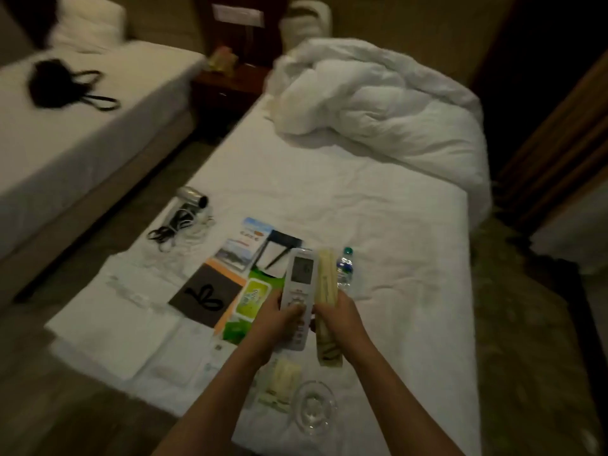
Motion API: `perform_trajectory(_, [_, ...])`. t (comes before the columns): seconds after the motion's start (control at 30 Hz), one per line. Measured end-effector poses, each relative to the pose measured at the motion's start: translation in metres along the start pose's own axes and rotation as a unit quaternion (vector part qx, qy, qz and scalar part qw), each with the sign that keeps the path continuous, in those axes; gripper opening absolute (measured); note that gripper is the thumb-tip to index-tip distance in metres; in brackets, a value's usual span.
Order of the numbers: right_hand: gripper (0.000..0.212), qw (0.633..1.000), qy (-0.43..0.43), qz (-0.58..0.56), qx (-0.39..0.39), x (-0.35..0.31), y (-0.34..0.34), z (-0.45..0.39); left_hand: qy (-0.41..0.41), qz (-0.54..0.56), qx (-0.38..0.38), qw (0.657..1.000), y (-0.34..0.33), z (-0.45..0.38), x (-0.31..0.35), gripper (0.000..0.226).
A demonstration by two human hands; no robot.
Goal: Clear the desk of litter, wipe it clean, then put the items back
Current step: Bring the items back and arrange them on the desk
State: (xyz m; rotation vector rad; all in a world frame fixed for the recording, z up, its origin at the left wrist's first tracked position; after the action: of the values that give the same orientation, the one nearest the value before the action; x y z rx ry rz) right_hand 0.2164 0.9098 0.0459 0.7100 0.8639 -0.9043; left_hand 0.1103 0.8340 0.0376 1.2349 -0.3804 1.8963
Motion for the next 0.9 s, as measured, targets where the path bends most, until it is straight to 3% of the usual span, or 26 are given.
perform_trajectory(0.17, [0.016,0.985,0.080,0.079,-0.131,-0.031,-0.108,0.052,-0.008,0.029,0.126,0.992,0.122,0.042,-0.014,0.011])
perform_trajectory(0.37, [0.015,0.924,0.137,0.196,-0.300,-0.030,-0.253,0.139,0.032,0.094,0.302,0.948,0.267,0.119,-0.063,0.016])
perform_trajectory(0.6, [0.017,0.822,0.213,0.263,-0.458,0.009,-0.432,0.287,0.079,0.222,0.469,0.851,0.419,0.243,-0.142,0.022])
perform_trajectory(0.67, [0.016,0.790,0.219,0.270,-0.504,0.023,-0.472,0.330,0.075,0.240,0.514,0.821,0.458,0.278,-0.166,0.025])
perform_trajectory(0.77, [0.032,0.750,0.216,0.306,-0.545,0.051,-0.529,0.385,0.071,0.258,0.567,0.779,0.514,0.322,-0.205,0.028])
perform_trajectory(0.9, [0.023,0.710,0.199,0.319,-0.595,0.087,-0.577,0.447,0.075,0.285,0.610,0.736,0.564,0.367,-0.252,0.030])
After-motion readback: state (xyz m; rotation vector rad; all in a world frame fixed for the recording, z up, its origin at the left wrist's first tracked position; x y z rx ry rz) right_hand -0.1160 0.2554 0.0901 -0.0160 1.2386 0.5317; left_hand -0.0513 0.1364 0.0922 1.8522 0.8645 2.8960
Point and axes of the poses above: each hand's wrist, its own z-axis away from the middle knuckle, its own y-axis out of the back of the hand, x = y × z, the point moved 6 cm from there along -z, towards the middle knuckle, and after that the axes turned 9 degrees about x, right-handed, at the moved point
